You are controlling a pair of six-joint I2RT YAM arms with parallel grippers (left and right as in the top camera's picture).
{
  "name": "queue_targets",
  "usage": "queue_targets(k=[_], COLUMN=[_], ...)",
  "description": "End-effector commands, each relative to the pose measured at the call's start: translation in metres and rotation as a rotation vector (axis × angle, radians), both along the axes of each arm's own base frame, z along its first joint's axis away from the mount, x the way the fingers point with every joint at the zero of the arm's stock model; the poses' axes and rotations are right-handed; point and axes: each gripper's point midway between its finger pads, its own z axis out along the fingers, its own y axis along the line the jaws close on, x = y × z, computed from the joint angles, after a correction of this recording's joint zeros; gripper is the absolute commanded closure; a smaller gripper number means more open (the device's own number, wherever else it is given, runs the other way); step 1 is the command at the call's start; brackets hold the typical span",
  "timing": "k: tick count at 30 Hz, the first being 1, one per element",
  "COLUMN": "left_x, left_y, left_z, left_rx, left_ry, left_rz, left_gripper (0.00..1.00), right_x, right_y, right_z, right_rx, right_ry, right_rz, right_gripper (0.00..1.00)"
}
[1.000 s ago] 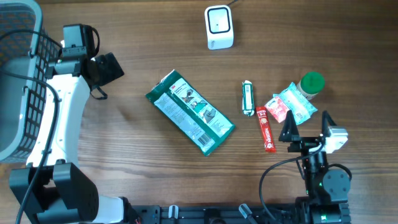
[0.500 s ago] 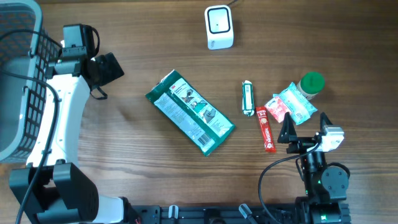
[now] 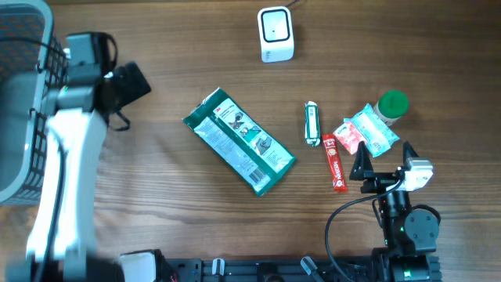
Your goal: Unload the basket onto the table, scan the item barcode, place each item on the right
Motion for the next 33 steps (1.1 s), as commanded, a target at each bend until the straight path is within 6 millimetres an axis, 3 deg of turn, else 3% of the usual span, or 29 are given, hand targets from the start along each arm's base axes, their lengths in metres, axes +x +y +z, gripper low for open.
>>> queue_targets(k=[1, 3, 6, 7, 10, 13, 16, 19, 21, 24, 29, 33], left_x=[-0.049, -0.08, -0.123, -0.146, -0.184, -0.205, -0.213, -0.218, -0.217, -0.209, -0.2, -0.198], left_y=[-0.001, -0.004, -0.008, -0.01, -0.014, -0.016, -0.016, -0.017, -0.017, -0.023, -0.044, -0.055], left_z=[0.11, 0.149, 0.189, 0.206, 0.224, 0.213, 0.182, 0.135, 0.119, 0.122, 0.162, 0.171], left_rx=[0.047, 0.059, 0.074, 0.082, 0.092, 0.094, 0.093, 0.085, 0.059, 0.027, 0.021, 0.043], left_ry=[-0.324, -0.456, -0.614, -0.692, -0.802, -0.835, -0.814, -0.783, -0.832, -0.983, -1.364, -1.583], left_rz=[0.002, 0.003, 0.004, 0.004, 0.005, 0.005, 0.005, 0.007, 0.025, 0.001, -0.146, -0.233], left_gripper=[0.0, 0.0, 0.0, 0.0, 0.0, 0.0, 0.0, 0.0, 0.0, 0.0, 0.0, 0.0], right_x=[0.0, 0.0, 0.0, 0.0, 0.0, 0.0, 0.0, 0.0, 0.0, 0.0, 0.0, 0.0], right_y=[0.002, 0.002, 0.002, 0.002, 0.002, 0.002, 0.002, 0.002, 0.002, 0.002, 0.002, 0.002], right_z=[0.002, 0.002, 0.002, 0.002, 0.002, 0.002, 0.002, 0.002, 0.002, 0.002, 0.002, 0.002], right_rx=[-0.016, -0.016, -0.016, -0.016, -0.015, -0.016, -0.015, -0.016, -0.015, -0.016, -0.016, -0.016], right_ry=[-0.01, -0.01, -0.01, -0.01, -0.01, -0.01, -0.01, -0.01, -0.01, -0.01, -0.01, -0.01], right_rz=[0.012, 0.012, 0.012, 0.012, 0.012, 0.012, 0.012, 0.012, 0.012, 0.012, 0.012, 0.012], right_gripper=[0.0, 0.0, 0.0, 0.0, 0.0, 0.0, 0.0, 0.0, 0.0, 0.0, 0.0, 0.0])
